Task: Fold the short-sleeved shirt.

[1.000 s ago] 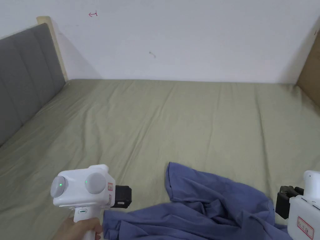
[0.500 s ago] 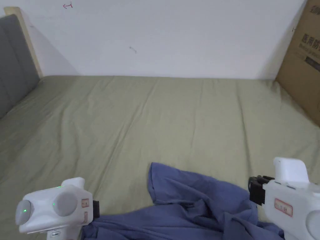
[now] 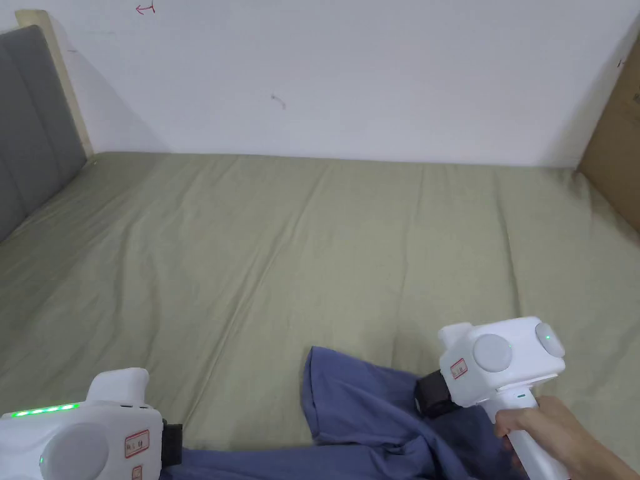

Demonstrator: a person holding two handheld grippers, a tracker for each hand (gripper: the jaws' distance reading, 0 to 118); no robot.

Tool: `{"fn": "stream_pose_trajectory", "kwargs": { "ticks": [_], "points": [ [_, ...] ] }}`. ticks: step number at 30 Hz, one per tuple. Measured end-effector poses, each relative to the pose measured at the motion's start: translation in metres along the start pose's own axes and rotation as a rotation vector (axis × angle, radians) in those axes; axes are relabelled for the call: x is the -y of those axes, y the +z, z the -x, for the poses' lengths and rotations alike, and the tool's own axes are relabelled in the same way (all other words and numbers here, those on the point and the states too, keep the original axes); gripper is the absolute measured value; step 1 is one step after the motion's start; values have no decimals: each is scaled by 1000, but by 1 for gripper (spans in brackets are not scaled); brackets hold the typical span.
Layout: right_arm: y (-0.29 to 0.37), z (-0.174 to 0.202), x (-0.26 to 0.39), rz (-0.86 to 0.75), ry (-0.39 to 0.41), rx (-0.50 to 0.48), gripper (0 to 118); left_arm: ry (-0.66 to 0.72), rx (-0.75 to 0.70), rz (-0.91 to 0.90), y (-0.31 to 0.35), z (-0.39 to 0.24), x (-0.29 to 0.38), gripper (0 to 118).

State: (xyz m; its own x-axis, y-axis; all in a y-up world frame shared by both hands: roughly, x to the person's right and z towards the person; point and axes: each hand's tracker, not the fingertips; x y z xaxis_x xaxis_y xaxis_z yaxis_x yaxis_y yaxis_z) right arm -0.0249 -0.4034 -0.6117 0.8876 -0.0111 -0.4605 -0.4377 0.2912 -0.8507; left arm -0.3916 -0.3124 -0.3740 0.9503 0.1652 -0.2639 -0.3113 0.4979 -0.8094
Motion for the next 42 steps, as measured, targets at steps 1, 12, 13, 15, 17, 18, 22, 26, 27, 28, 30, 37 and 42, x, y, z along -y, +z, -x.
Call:
{"fn": "stream_pose_trajectory", "kwargs": {
  "ticks": [1, 12, 13, 15, 17, 18, 22, 26, 27, 28, 30, 37, 42],
  "points": [
    [-3, -2, 0, 4, 12, 33, 68, -10, -4, -2, 0, -1, 0, 3],
    [65, -3, 12, -179, -26, -8, 3, -51, -19, -43, 26, -6, -13, 3],
    [80, -8, 12, -205, -14, 5, 3, -47, -20, -53, 32, -6, -15, 3],
    [122, -5, 20, -273, -34, 48, 3, -55, -40, -87, 45, -8, -21, 3],
    [158, -16, 25, -333, -79, 48, 3, -76, -74, -132, 63, -11, -28, 3],
    [179, -24, 28, -365, -101, 42, 3, -98, -82, -162, 73, -13, -34, 3],
    [252, -51, 42, -475, -178, 85, 3, -102, -83, -231, 110, -17, -58, 3],
    [319, -77, 66, -581, -286, 84, 3, -156, -167, -334, 152, -28, -75, 3],
    [333, -83, 73, -614, -296, 82, 3, -161, -159, -364, 163, -30, -78, 3],
    [345, -86, 79, -632, -313, 81, 3, -163, -161, -379, 171, -31, -82, 3],
    [371, -91, 91, -677, -364, 37, 3, -147, -148, -411, 191, -37, -88, 3],
    [424, -79, 99, -768, -375, 104, 3, -147, -171, -488, 227, -54, -118, 3],
    [463, -62, 64, -843, -405, 123, 3, -149, -215, -553, 241, -62, -162, 3]
  ]
}}
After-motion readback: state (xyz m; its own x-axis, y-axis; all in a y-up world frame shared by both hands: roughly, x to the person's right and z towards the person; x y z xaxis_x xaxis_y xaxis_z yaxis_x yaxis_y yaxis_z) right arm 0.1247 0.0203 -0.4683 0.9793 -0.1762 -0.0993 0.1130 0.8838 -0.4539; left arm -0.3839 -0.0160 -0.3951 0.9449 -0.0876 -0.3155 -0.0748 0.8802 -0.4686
